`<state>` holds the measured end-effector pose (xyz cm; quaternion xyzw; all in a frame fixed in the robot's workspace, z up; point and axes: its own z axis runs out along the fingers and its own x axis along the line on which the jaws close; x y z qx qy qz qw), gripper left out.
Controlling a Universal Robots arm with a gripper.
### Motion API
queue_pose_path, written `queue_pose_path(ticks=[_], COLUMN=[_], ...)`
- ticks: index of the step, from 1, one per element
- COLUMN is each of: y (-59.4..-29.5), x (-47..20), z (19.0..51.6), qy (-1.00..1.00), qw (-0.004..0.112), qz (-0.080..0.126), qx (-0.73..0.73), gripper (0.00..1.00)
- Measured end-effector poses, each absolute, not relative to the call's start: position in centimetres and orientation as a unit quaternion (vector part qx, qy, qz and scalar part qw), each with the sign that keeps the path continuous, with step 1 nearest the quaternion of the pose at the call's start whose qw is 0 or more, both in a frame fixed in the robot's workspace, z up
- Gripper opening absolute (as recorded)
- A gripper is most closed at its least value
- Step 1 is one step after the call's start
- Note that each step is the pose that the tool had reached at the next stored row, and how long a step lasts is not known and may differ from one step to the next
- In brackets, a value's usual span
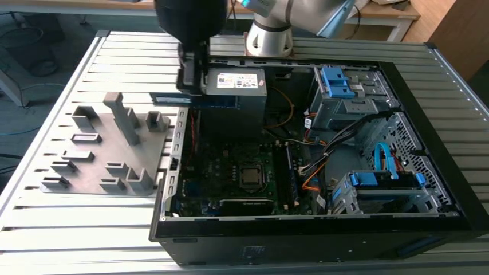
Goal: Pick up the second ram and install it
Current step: 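Pick up the second ram and move it above second insertion slot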
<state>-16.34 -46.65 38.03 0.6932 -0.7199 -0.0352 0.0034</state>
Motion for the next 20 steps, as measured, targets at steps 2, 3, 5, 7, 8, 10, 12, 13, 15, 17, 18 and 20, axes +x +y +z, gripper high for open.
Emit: queue_pose_path(ticks=[2, 3, 5, 7, 8, 10, 12, 13, 15, 17, 18, 20], y=[-46.6, -46.6, -46.6, -46.6, -46.6, -46.6, -46.6, -46.6, -46.6, -46.6, -46.6, -46.6], x=[-15.4, -15.0, -14.1, -13.2, -12.7, -11.8, -10.9, -10.4, -9.6, -8.6, -8.2, -7.3], z=[37.7, 37.6, 37.3, 37.0, 36.8, 36.5, 36.2, 36.1, 35.8, 35.5, 35.4, 35.1], qy=[-0.72, -0.72, -0.72, -0.72, -0.72, -0.72, -0.72, -0.72, -0.72, -0.72, -0.72, -0.72], qw=[0.004, 0.004, 0.004, 0.004, 0.004, 0.005, 0.005, 0.005, 0.005, 0.006, 0.006, 0.006], qz=[-0.035, -0.035, -0.036, -0.036, -0.036, -0.036, -0.037, -0.037, -0.037, -0.037, -0.038, -0.038], qx=[0.693, 0.693, 0.693, 0.693, 0.693, 0.693, 0.693, 0.693, 0.693, 0.693, 0.693, 0.693], gripper=[0.14, 0.14, 0.14, 0.14, 0.14, 0.14, 0.14, 0.14, 0.14, 0.14, 0.14, 0.14])
